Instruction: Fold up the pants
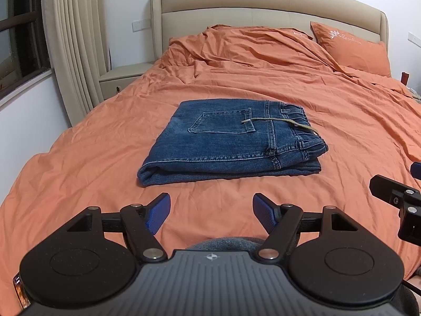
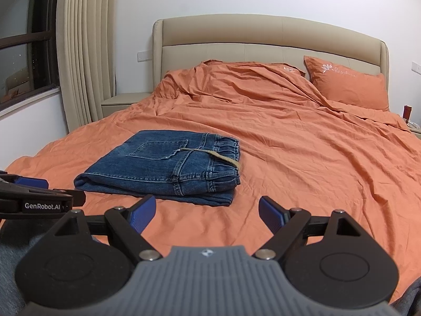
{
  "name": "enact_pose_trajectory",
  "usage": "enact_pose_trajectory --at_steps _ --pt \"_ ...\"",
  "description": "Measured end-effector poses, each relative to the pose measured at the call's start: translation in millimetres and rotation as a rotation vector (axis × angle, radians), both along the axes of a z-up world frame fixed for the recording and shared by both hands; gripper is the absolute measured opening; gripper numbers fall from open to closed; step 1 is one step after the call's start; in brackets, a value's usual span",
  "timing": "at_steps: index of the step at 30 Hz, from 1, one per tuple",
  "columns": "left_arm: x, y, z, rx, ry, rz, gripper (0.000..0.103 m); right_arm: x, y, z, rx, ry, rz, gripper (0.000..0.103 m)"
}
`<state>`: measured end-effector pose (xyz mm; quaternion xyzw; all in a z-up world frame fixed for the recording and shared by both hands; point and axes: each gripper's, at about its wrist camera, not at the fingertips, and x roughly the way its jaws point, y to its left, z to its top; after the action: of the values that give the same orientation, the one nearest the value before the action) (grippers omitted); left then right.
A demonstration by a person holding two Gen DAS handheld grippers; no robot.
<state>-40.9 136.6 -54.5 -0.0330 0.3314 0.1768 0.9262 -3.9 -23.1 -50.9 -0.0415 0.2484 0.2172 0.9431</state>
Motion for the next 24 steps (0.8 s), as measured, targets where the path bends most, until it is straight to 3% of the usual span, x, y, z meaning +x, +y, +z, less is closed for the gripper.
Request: enact_pose_trajectory --at_steps 24 --pt "0.4 -0.2 -0.9 -0.001 0.003 -0.013 0.083 -2.1 3.5 1.8 -0.015 0.02 -0.02 0.082"
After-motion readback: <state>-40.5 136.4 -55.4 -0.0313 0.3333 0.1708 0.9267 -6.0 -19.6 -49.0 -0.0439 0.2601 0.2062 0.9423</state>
